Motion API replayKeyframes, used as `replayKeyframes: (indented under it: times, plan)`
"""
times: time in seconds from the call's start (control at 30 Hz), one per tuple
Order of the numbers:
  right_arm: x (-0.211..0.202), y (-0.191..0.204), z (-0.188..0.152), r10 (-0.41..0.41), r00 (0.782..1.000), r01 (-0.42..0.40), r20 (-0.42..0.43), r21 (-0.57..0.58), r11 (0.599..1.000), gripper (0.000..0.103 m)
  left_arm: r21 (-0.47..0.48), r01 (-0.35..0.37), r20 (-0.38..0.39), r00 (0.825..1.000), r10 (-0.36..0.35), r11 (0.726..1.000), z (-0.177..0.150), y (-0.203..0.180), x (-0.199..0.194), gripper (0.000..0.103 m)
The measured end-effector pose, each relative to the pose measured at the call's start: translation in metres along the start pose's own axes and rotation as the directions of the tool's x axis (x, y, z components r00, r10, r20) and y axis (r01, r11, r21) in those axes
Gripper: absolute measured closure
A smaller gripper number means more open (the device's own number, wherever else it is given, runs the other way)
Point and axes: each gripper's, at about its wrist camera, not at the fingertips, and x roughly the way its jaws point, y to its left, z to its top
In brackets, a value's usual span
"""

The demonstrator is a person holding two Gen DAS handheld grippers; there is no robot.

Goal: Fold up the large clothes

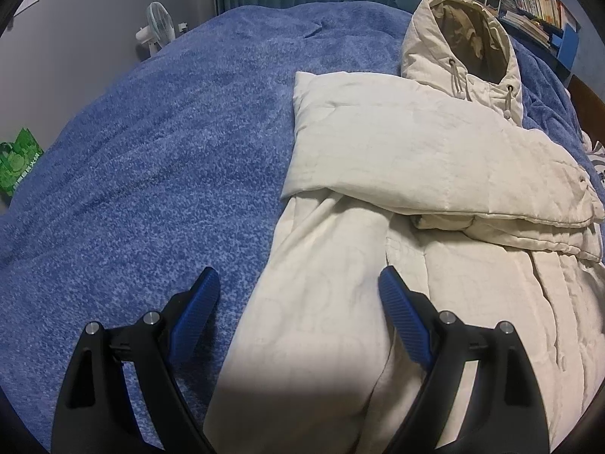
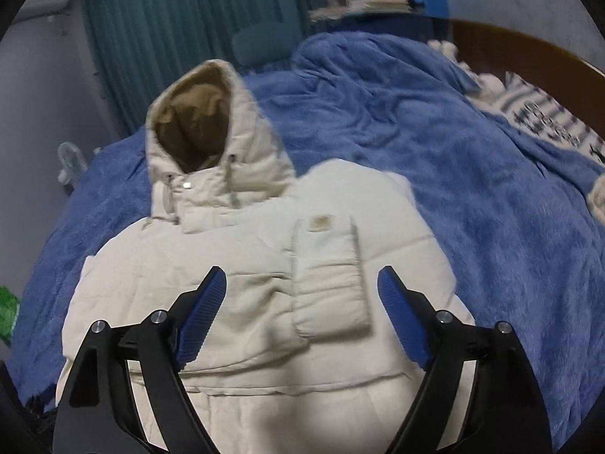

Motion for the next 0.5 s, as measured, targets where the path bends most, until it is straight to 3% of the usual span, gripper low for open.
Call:
replayKeyframes:
  times: [0.17, 0.23, 0.37, 0.5]
  plan:
    - [0.013, 0.024, -0.005, 0.008, 1.000, -0.007, 0.005, -0.135, 0.991, 0.022, 0.005, -0.016, 0.012, 1.000, 0.016, 1.000, 0.003, -0.005, -0.004, 0.021]
    - [0.018, 0.029, -0.007, -0.002, 1.000, 0.002, -0.004, -0.163, 0.987, 0.022, 0.001, -0.012, 0.056, 0.998, 0.012, 1.000, 0.009, -0.009, -0.018, 0.021]
    - [0.016, 0.029, 0.001, 0.002, 1.000, 0.002, 0.019, -0.200, 0.980, 0.022, -0.016, 0.090, 0.165, 0.983, -0.086, 0.996, 0.027, -0.021, -0.055, 0.021]
    - [0.017, 0.017, 0.013, 0.012, 0.999, -0.006, 0.034, -0.191, 0.982, 0.017, 0.040, 0.152, 0.169, 0.973, -0.157, 0.988, 0.056, -0.046, -0.055, 0.016]
